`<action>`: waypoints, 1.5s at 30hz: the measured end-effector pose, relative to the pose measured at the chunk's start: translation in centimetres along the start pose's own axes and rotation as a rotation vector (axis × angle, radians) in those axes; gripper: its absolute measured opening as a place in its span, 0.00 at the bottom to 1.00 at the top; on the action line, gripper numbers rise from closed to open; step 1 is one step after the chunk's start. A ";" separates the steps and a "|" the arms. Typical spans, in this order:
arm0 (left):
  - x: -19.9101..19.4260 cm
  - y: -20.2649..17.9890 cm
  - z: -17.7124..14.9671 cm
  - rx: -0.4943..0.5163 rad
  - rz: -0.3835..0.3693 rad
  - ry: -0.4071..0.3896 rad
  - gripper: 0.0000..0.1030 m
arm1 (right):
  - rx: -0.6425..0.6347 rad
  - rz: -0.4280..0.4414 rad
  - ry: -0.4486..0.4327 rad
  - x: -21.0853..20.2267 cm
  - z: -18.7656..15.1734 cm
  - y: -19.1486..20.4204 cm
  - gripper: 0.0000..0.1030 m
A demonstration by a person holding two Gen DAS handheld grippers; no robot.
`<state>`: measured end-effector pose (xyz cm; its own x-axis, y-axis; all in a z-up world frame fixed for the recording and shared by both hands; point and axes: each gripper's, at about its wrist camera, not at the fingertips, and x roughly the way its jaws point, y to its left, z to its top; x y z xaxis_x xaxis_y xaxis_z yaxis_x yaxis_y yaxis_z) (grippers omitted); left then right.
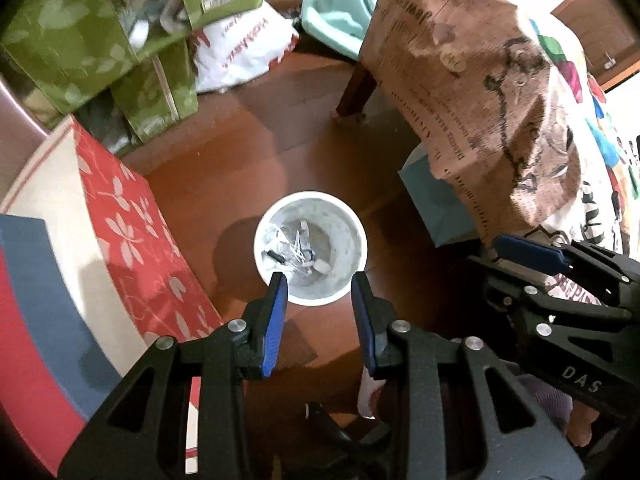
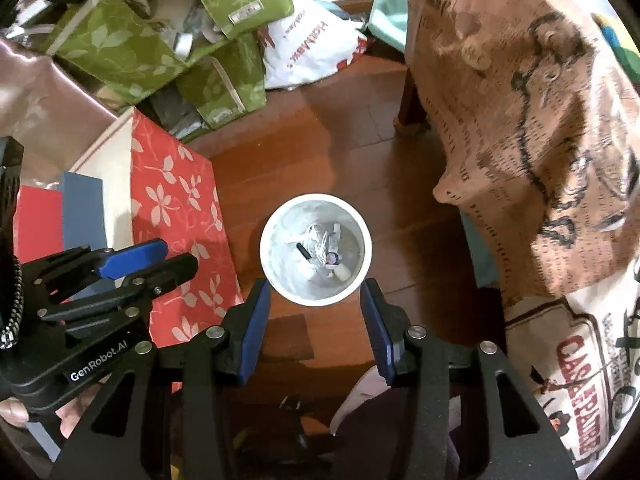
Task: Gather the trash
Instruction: 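Move both open tools back to the items on the bed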
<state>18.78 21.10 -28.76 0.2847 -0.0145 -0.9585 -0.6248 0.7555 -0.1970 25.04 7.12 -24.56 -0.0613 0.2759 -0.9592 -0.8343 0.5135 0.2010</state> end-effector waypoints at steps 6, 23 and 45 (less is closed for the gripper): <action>-4.7 -1.2 -0.7 0.033 -0.002 -0.092 0.31 | -0.007 -0.020 -0.108 -5.0 -1.3 0.3 0.42; -17.8 -9.4 -4.6 0.145 -0.021 -0.364 0.31 | 0.050 -0.063 -0.468 -20.8 -8.9 -2.4 0.42; -21.8 -34.6 -4.3 0.508 -0.182 -0.474 0.31 | 0.316 -0.261 -0.732 -32.7 -19.8 -16.2 0.42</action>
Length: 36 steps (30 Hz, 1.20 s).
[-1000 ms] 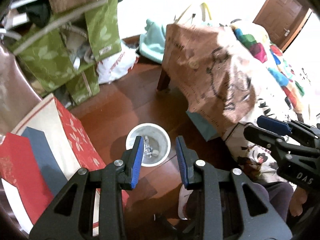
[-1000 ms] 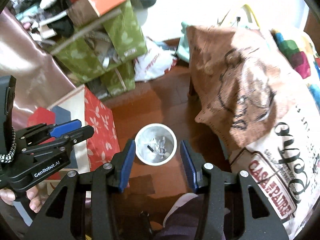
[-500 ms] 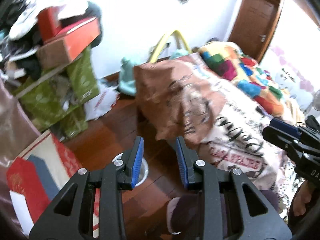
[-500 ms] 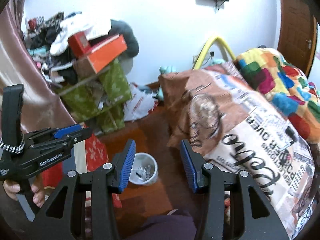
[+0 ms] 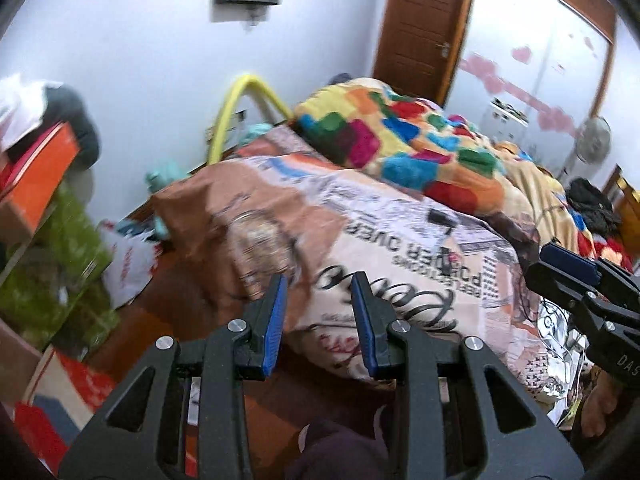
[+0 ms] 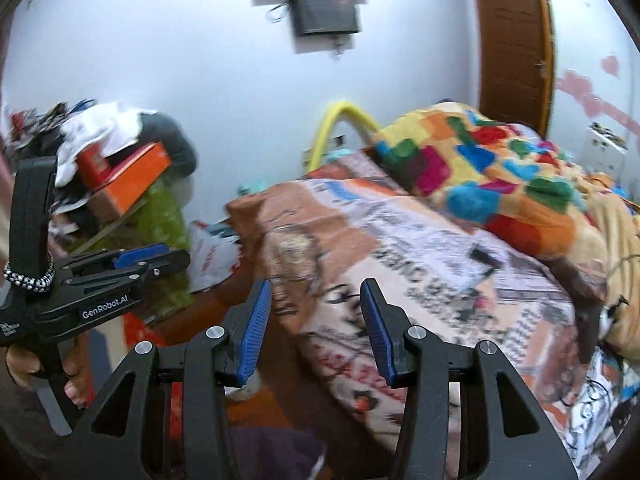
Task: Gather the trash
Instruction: 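Move both open tools back to the items on the bed, then grasp the black Sharpie marker with the left tool while the right tool grasps the pink plastic toy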
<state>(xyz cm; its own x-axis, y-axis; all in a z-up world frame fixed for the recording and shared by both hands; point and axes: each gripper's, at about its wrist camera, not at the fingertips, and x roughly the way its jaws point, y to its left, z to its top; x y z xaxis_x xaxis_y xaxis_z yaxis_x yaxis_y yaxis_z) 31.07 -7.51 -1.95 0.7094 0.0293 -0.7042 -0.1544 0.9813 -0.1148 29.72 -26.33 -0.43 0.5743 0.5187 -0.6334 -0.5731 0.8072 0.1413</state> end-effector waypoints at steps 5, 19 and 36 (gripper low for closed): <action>3.0 -4.8 2.1 0.059 -0.053 0.015 0.31 | 0.051 -0.073 -0.005 -0.2 0.0 -4.6 0.42; 15.6 -13.9 3.2 0.180 -0.183 0.180 0.31 | 0.256 -0.222 0.157 4.2 -4.1 -18.6 0.42; 32.5 -16.6 1.5 0.233 -0.285 0.372 0.31 | 0.231 -0.193 0.327 17.4 -6.0 -22.8 0.42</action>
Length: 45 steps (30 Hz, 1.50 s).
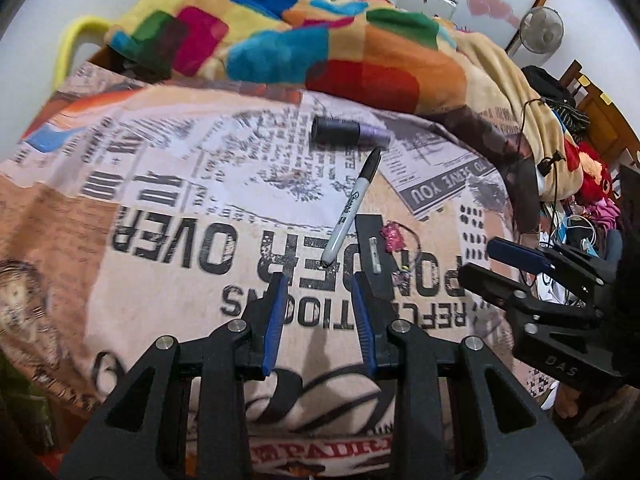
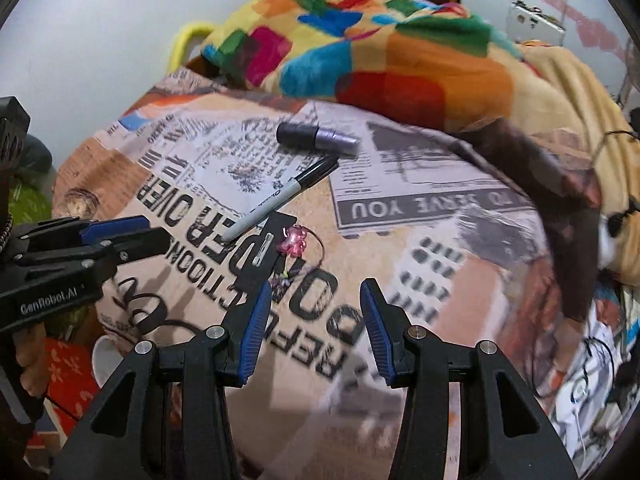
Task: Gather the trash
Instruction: 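Grasp the black Sharpie marker with the left tool while the right tool grasps the pink plastic toy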
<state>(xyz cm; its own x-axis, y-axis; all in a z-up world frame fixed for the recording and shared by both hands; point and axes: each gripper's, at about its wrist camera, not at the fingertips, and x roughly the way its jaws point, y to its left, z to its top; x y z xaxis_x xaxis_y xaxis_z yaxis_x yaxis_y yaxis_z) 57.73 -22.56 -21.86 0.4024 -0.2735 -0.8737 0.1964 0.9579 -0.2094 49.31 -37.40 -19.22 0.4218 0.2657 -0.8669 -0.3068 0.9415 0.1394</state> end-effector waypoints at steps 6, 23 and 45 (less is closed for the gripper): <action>2.8 0.2 0.6 0.026 -0.033 0.016 0.31 | -0.036 -0.006 0.004 2.9 1.1 0.4 0.42; 6.4 -1.8 2.5 0.174 -0.046 -0.051 0.18 | -0.095 -0.077 -0.054 4.8 1.3 0.7 0.19; 6.5 -0.7 3.1 0.188 -0.028 -0.064 0.13 | -0.008 -0.019 -0.042 4.7 1.4 0.0 0.08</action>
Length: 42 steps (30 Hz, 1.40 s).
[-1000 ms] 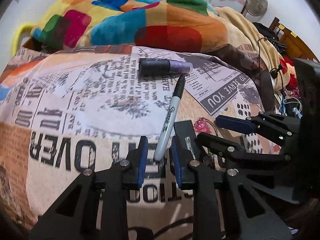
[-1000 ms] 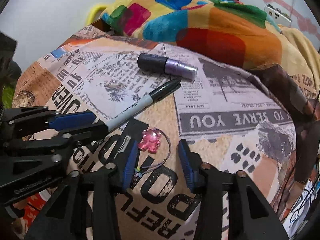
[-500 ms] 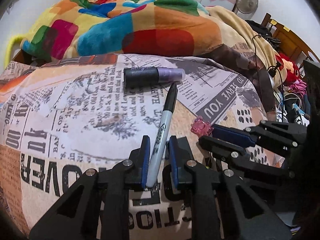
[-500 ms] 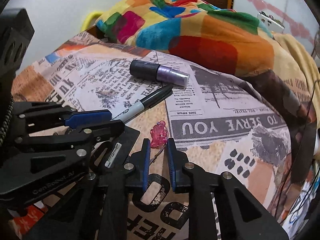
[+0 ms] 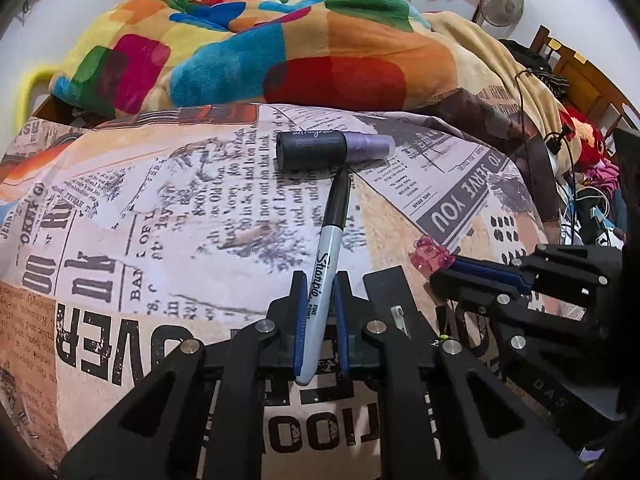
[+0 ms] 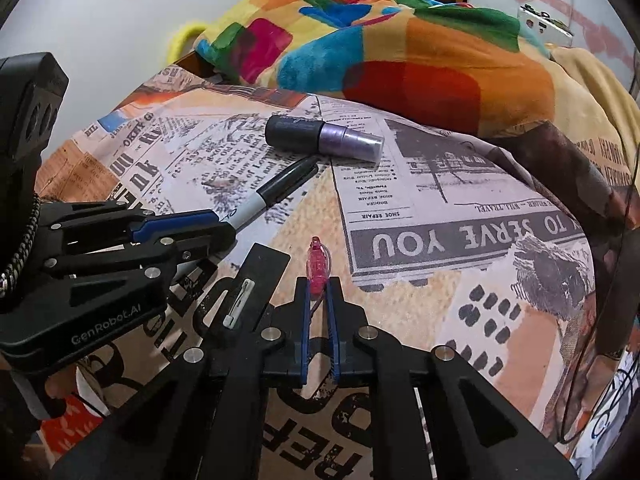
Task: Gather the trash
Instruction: 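Grasp the black Sharpie marker with the left tool while the right tool grasps the pink plastic toy, then carry the marker and pink toy with both tools over the white bin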
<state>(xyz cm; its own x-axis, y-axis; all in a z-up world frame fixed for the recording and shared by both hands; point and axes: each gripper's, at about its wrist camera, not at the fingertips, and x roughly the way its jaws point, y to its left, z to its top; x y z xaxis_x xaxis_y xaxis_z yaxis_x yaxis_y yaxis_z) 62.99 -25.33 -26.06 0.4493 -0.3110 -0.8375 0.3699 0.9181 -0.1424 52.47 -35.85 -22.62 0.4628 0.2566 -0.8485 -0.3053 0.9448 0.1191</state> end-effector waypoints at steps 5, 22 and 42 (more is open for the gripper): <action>0.0 0.2 -0.2 0.003 -0.015 -0.019 0.13 | -0.027 -0.038 -0.008 0.4 0.4 0.1 0.11; -0.5 0.0 -0.7 -0.029 -0.060 0.001 0.09 | -0.043 -0.024 -0.027 0.5 1.1 0.2 0.07; -19.9 -1.8 -2.3 -0.153 -0.003 -0.197 0.09 | -0.088 0.013 -0.231 -16.0 1.8 5.5 0.07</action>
<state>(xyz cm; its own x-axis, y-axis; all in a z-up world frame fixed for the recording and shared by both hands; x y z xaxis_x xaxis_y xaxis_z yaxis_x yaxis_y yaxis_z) 51.51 -20.26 -10.39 0.6035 -0.3419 -0.7203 0.2508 0.9389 -0.2356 44.84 -34.37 -7.44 0.6330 0.3184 -0.7056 -0.3798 0.9220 0.0754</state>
